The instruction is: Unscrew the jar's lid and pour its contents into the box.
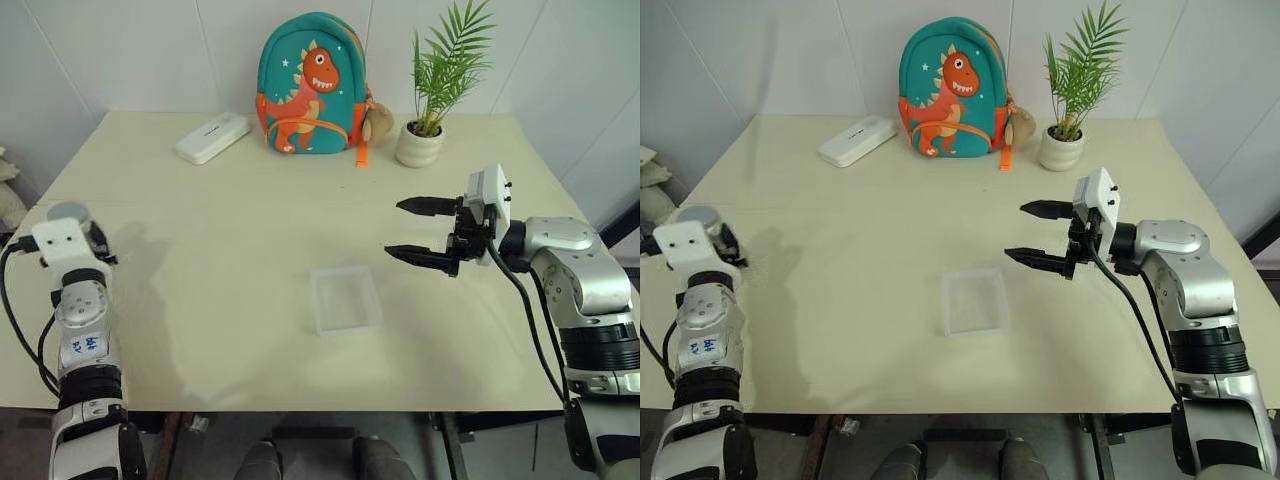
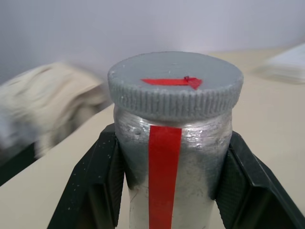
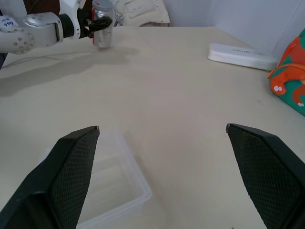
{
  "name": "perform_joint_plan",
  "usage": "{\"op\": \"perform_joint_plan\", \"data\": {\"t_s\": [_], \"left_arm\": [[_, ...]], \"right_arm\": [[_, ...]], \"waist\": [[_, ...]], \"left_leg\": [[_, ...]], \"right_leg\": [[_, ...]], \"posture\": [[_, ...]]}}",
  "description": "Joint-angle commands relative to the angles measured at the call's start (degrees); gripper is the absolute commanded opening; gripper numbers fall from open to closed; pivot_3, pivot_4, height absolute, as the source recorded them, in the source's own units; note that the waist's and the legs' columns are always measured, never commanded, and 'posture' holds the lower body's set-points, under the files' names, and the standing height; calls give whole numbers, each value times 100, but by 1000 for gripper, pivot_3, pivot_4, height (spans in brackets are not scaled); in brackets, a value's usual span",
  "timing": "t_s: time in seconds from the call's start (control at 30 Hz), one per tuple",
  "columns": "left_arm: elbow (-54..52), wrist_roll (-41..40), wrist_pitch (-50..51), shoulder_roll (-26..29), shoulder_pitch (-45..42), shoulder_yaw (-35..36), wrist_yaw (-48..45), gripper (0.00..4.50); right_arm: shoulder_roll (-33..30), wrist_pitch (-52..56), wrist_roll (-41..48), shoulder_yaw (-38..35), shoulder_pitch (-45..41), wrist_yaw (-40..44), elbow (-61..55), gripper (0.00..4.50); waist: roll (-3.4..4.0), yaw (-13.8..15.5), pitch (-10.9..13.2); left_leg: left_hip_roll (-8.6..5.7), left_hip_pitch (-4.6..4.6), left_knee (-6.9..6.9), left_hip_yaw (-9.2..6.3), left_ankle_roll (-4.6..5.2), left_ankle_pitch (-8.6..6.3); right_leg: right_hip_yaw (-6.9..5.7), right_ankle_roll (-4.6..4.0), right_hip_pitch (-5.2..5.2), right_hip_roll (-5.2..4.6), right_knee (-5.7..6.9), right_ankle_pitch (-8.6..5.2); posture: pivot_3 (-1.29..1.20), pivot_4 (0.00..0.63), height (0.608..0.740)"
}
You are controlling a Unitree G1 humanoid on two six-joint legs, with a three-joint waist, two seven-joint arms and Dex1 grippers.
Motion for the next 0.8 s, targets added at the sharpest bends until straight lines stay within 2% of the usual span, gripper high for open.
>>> {"op": "perform_joint_plan", "data": {"t_s": [0.03,0.27,0.37,0.53,0.8], "left_arm": [[-833,-320,221,5,154,-202,-762,2090],[-2225,-1298,1342,107,188,-892,-2766,2090],[-2388,-1446,1821,155,34,-1071,-3132,2090],[-2365,-1686,2323,276,-338,-1634,-4332,2090],[-1604,-1619,1538,48,-963,-2108,-5871,2090]], "right_arm": [[17,54,85,-179,57,-263,-388,4500],[229,567,158,-240,340,-1236,-1334,4500],[288,793,171,-234,402,-1588,-1641,4500],[538,1362,374,-237,481,-2335,-2393,4500],[957,1949,521,-136,527,-3337,-3181,4500]], "waist": [[0,-1,0],[0,-18,0],[0,-26,0],[0,-20,0],[0,-21,0]], "left_leg": [[0,0,0,0,0,0],[1,0,0,0,0,0],[1,1,0,0,1,0],[0,0,0,0,3,1],[1,-1,-5,-1,3,1]], "right_leg": [[0,0,1,0,0,0],[0,-1,0,1,0,-1],[1,-2,0,1,0,-1],[1,-2,0,1,0,-1],[1,-6,-2,2,-3,-3]], "posture": [[0,150,740],[0,150,740],[0,150,740],[0,150,740],[0,150,740]]}}
